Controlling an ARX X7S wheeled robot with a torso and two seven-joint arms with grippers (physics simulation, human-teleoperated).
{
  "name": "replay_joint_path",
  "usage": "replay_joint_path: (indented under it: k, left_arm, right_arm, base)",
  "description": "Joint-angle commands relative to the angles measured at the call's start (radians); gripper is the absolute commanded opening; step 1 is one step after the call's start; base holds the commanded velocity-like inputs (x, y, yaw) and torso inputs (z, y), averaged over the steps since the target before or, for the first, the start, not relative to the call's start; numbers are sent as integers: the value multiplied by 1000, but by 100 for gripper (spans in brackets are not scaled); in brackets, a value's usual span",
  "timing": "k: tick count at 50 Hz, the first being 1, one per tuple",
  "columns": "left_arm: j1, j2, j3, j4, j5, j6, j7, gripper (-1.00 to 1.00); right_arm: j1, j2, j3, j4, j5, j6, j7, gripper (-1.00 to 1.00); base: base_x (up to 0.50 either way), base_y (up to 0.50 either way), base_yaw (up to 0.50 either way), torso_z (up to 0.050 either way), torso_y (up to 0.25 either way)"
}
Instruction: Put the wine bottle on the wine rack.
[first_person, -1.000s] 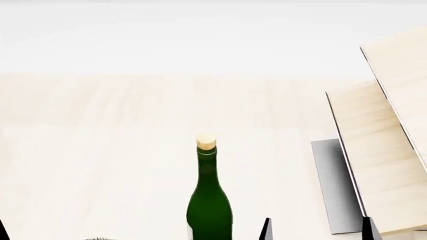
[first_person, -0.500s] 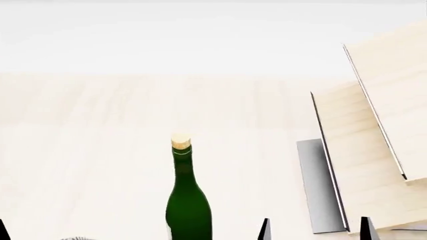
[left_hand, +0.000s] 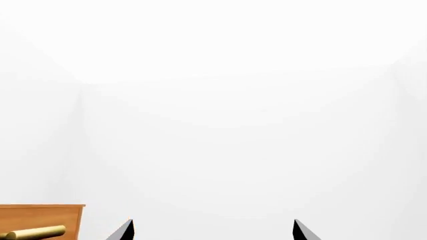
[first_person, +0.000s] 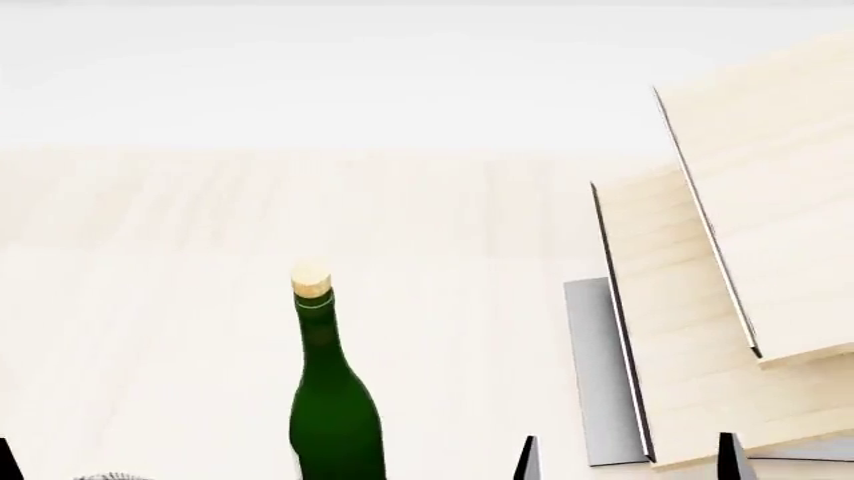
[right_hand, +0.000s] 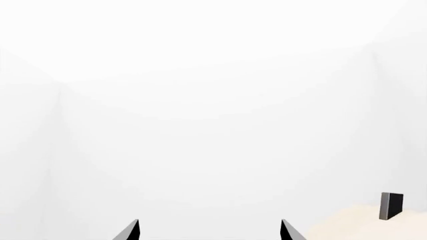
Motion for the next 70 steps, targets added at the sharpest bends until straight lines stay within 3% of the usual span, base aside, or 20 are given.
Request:
replay_joint_path:
  k: [1, 70]
  left_arm:
    - [-2, -3, 6, -7, 2, 4, -5, 100]
    - [-7, -26, 26, -12, 5, 5, -35, 100]
  right_arm:
    - [-2, 4, -4, 4, -1, -4, 4, 100]
    - [8, 21, -29, 22, -4, -11, 25, 100]
  base:
    - [0, -94, 0, 0, 0]
    - [0, -95, 0, 0, 0]
